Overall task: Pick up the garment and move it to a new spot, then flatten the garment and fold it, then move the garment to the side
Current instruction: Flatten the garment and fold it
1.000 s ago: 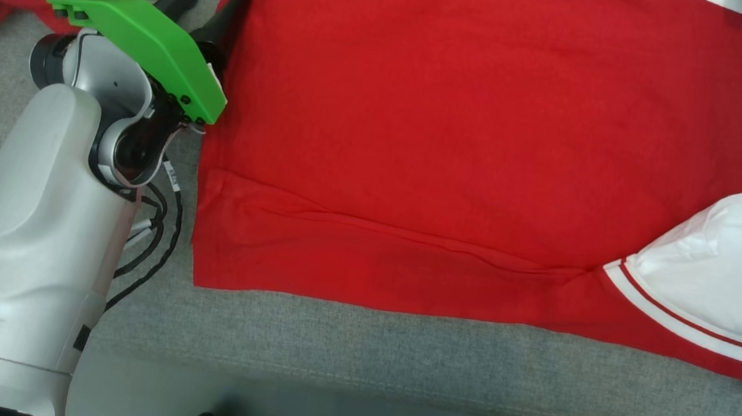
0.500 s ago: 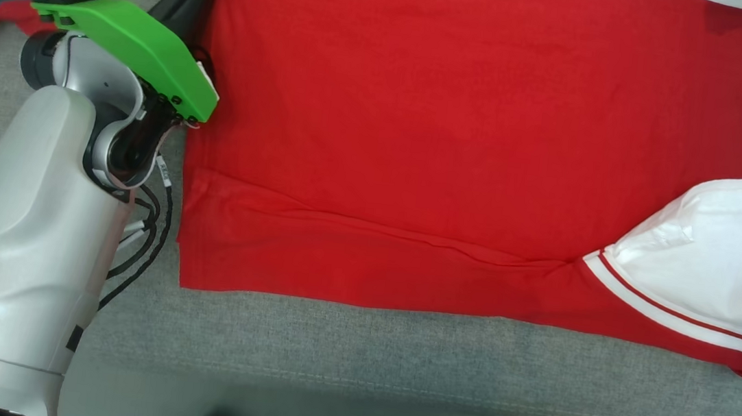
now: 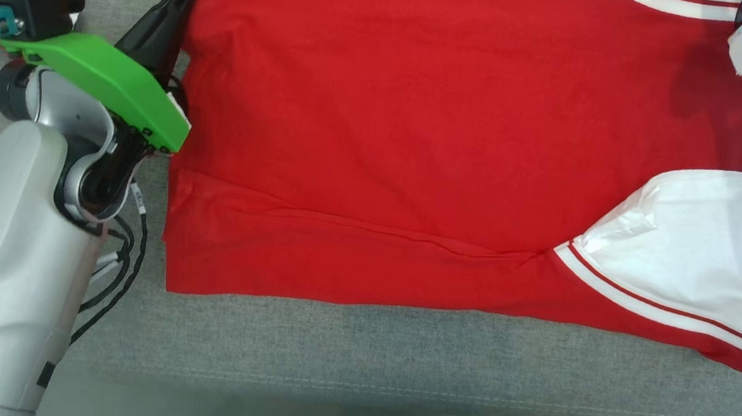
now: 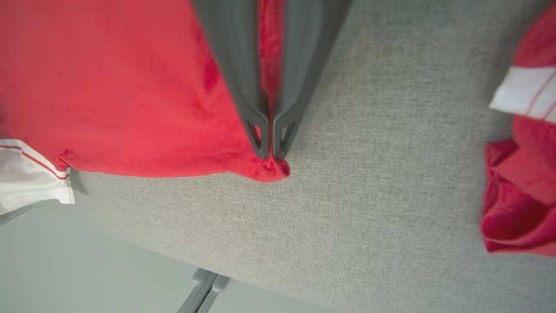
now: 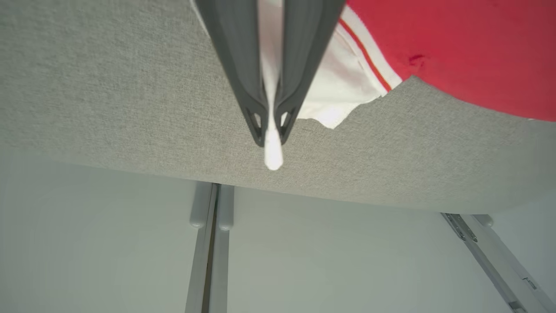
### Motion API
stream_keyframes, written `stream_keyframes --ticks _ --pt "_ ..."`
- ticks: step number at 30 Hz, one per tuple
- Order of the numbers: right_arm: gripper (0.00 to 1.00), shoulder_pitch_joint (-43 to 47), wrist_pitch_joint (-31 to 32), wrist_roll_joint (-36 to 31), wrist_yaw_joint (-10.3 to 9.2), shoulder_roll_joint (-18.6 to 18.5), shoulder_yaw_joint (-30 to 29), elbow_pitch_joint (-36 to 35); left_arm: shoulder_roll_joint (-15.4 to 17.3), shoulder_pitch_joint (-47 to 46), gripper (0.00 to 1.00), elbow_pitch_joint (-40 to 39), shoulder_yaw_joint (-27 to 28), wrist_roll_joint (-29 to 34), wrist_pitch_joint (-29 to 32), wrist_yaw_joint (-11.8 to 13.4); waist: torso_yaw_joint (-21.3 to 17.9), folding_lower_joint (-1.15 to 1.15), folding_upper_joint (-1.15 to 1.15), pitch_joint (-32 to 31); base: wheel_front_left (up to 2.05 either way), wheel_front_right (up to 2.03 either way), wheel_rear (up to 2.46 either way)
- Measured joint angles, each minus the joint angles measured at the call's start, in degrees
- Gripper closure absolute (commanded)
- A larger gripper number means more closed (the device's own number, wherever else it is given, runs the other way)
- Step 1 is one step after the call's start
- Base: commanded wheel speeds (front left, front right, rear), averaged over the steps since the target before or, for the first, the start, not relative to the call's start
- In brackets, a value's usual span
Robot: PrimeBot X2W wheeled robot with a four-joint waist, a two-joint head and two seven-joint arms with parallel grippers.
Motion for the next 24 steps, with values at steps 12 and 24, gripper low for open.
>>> stream_keyframes --ticks 12,24 --pt "1.00 16.3 -5.7 5.2 0.00 -5.5 -2.0 -17.5 3.8 9.9 1.00 -10.4 2.3 -1.9 -0.2 2.3 -2.4 0.00 0.00 -2.5 0.00 0.00 0.00" --pt "1.00 34.8 -4.9 6.8 0.00 -5.6 -10.1 -30.2 7.7 18.7 1.00 -19.1 4.9 -2.3 0.2 6.1 -5.9 0.00 0.00 -5.2 0.00 0.00 0.00"
